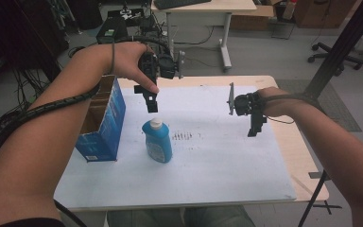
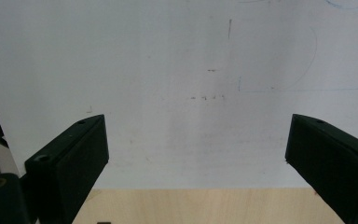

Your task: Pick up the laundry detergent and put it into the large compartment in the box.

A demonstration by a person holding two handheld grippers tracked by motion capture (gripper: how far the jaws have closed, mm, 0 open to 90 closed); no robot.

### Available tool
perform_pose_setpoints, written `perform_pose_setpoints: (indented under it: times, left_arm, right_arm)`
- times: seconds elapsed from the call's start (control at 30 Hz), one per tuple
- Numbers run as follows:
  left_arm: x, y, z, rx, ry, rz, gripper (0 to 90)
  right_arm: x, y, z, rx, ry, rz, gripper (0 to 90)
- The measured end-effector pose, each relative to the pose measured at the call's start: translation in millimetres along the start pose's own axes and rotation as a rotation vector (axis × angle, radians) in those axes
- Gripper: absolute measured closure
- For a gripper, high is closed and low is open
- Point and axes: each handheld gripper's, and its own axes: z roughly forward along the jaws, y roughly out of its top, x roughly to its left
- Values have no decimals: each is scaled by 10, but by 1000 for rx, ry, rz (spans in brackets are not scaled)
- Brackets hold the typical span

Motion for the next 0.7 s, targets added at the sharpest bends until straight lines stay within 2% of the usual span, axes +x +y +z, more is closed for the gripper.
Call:
perform_pose_setpoints:
  times: [0.17,0.3,0.5,0.7]
  left_arm:
    - [-44,-7,48,5,7,17,46]
    - [-106,-12,88,-8,0,62,48]
    - [-129,-50,150,-30,2,94,49]
    - [-181,-98,196,-34,2,149,47]
  right_arm:
    - [5,5,-13,-2,-4,-2,60]
    - [15,12,-11,-2,-4,-2,59]
    - [24,24,-13,-1,-7,2,59]
    - [25,41,5,1,-5,13,60]
